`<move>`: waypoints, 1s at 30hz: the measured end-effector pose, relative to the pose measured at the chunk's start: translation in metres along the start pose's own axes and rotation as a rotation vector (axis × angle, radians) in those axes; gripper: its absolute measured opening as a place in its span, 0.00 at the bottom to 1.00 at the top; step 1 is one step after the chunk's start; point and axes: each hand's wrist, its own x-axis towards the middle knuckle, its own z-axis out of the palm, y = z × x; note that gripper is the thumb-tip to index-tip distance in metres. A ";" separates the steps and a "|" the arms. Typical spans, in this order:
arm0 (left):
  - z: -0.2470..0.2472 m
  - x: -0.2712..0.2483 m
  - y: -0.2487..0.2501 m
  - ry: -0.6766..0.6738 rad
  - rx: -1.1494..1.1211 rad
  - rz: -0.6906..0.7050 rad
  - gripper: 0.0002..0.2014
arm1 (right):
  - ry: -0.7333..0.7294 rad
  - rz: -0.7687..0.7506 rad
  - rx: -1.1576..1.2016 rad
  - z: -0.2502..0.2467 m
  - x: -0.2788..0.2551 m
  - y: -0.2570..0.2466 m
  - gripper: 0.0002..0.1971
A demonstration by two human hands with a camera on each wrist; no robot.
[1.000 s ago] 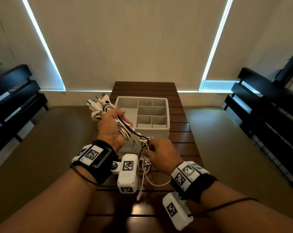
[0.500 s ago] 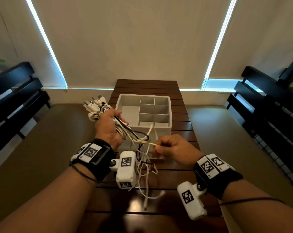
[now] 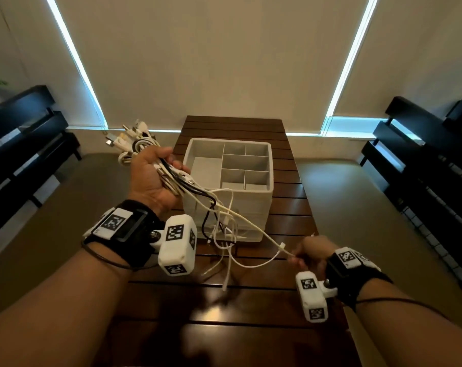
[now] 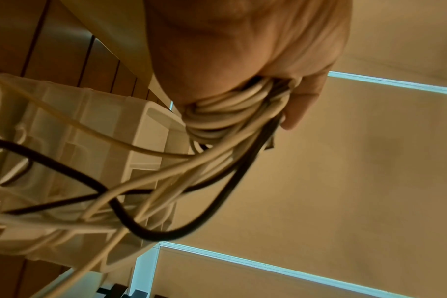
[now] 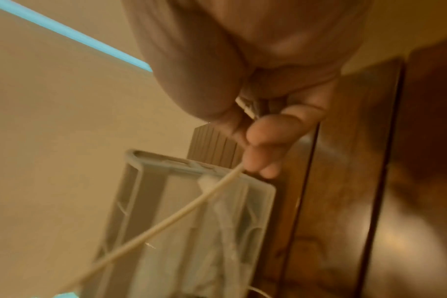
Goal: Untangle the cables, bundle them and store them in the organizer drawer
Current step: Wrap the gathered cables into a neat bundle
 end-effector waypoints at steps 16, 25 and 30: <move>0.013 -0.015 -0.050 -0.116 0.373 -0.046 0.08 | -0.430 -0.987 -0.536 0.056 -0.081 -0.055 0.35; 0.001 -0.001 -0.032 -0.043 0.415 0.077 0.18 | 0.051 -1.045 -0.732 0.018 -0.058 -0.049 0.24; 0.008 -0.003 -0.037 -0.066 0.460 0.090 0.19 | -0.388 -1.089 -0.886 0.039 -0.079 -0.043 0.19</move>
